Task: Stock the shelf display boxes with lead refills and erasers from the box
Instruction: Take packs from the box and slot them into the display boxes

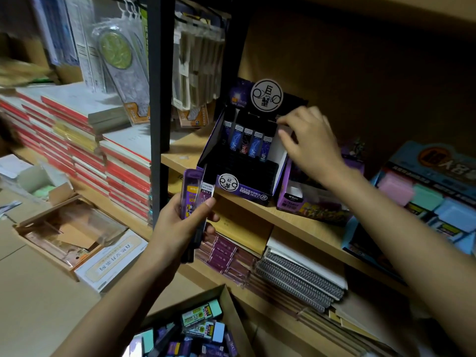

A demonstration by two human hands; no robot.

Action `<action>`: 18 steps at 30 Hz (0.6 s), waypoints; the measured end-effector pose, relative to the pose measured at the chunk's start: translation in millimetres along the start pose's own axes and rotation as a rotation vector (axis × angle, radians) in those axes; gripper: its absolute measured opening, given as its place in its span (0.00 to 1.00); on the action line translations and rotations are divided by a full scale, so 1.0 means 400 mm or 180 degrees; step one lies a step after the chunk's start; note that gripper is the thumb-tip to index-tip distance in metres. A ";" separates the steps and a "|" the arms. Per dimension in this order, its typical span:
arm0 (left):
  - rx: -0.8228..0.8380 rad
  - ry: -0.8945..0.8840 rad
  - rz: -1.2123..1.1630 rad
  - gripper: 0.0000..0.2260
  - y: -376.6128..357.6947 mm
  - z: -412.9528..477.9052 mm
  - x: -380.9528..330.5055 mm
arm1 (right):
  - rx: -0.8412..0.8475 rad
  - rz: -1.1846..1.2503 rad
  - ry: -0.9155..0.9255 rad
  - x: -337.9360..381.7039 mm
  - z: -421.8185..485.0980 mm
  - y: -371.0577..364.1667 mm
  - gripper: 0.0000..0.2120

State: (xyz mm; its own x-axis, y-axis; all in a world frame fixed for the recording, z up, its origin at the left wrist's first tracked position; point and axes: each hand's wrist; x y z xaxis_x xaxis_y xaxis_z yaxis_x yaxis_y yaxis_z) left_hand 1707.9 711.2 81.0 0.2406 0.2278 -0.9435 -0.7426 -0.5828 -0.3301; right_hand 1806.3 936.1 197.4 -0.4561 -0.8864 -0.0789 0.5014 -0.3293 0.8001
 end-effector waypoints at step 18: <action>0.0813 0.0209 0.0212 0.14 -0.064 -0.046 0.013 | 0.0810 0.4710 -0.2414 0.214 -0.262 -0.026 0.02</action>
State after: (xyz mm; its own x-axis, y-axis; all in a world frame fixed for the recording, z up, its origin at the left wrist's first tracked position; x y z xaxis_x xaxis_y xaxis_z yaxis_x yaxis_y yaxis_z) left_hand 1739.7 713.1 83.8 0.2197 0.1396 -0.9655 -0.8897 -0.3773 -0.2570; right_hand 1839.2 829.6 119.9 0.0012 0.0068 1.0000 0.7043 0.7099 -0.0057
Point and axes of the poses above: each hand's wrist, its own z-axis towards the middle knuckle, its own y-axis out of the back of the hand, x = y × z, and after that the axes turned 1 degree about -x, right-handed
